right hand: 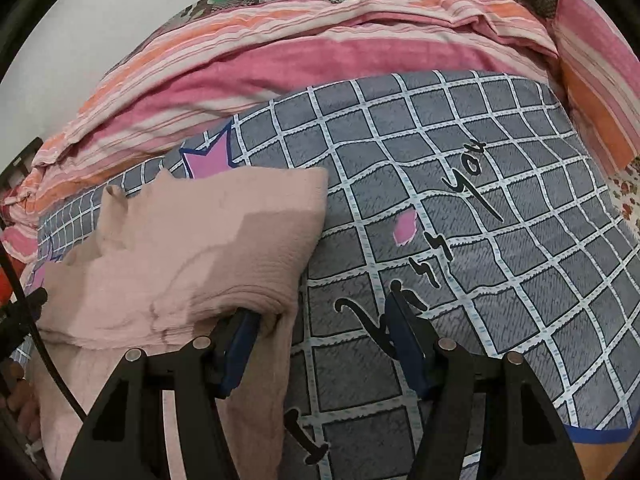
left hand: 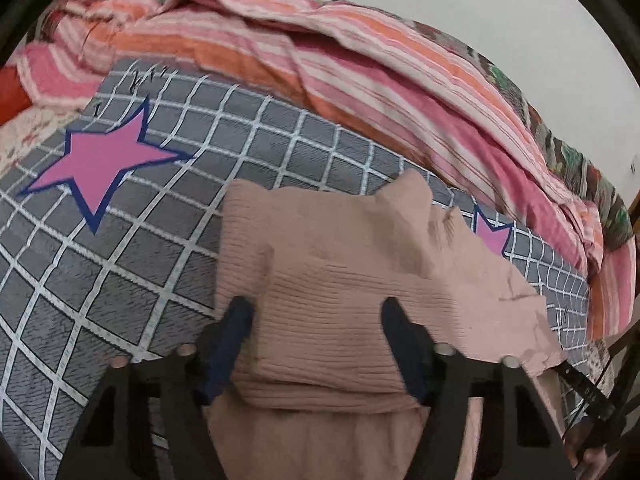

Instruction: Fold small clothes

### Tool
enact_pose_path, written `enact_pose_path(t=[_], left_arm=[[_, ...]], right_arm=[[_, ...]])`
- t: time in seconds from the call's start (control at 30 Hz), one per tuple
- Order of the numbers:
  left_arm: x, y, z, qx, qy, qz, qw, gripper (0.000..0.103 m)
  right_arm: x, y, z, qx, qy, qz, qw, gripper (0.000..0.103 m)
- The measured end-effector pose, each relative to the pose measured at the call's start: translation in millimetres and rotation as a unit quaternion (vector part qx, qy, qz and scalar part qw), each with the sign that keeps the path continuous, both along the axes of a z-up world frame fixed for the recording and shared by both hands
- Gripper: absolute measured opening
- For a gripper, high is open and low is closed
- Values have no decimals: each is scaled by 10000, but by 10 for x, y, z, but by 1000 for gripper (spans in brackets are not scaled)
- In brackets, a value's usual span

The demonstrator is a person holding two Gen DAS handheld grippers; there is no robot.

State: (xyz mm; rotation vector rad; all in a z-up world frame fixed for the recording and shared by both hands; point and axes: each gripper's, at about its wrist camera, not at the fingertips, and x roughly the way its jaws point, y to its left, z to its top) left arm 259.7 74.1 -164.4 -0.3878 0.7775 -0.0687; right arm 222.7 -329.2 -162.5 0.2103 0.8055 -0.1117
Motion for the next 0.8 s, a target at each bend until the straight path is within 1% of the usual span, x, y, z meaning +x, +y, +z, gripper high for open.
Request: enact_pose_path(t=[0.1,0.13,0.17,0.2,0.23,0.27,0.3,0.33,0.4,0.43,0.47,0.53,0.6,0.67,0.73,0.77,0.8], left_arm=[[-3,36,-3,-93,-56,-38,9999,53],[2,39,-8,-107,-53,-56,9999,48],[11,27,-7,-84,-52,-50,9999,45],[12,14,-4,-17,-80,-37,10000,36],[16,-3,5,24,-118,-62,9999,20],[14,-13,15,30,-176,-124,9998,13],[15,-14,27,5,-224,-147,9996,12],[14,-12,37,2,-281,-126,9995,11],[11,17,48,22,-336,-32,9994,10],[8,32,49,10,-332,13,9994,10],[10,48,48,7,-314,65,9995,10],[0,90,42,28,-280,184,9994,10],[-13,150,39,24,-248,314,9992,10],[-25,192,45,12,-270,364,9990,10],[-42,230,48,-41,-273,332,9991,10],[-38,239,36,-111,-218,225,9994,10],[-33,237,15,-168,-168,121,9996,10]], right_arm=[[11,-27,-6,108,-23,44,9999,62],[10,-29,-8,133,-12,107,9999,62],[35,-14,-10,136,18,175,9998,62],[69,8,-14,124,41,208,9997,62],[104,35,-15,90,74,258,9996,62],[128,57,-17,48,99,295,9995,61],[125,59,-7,14,60,281,9996,49],[108,34,2,102,-11,273,9996,45],[54,-59,9,384,-170,186,9989,46],[46,-90,-10,466,-153,139,9987,46],[57,-89,-29,473,-64,146,9988,46],[61,-34,-26,296,133,251,9992,48],[-9,22,35,140,207,417,9988,50],[-146,43,147,103,23,604,9981,53],[-213,57,258,18,-236,620,9978,64],[-218,73,310,-44,-377,620,9974,66],[-188,89,337,-83,-420,624,9971,67]])
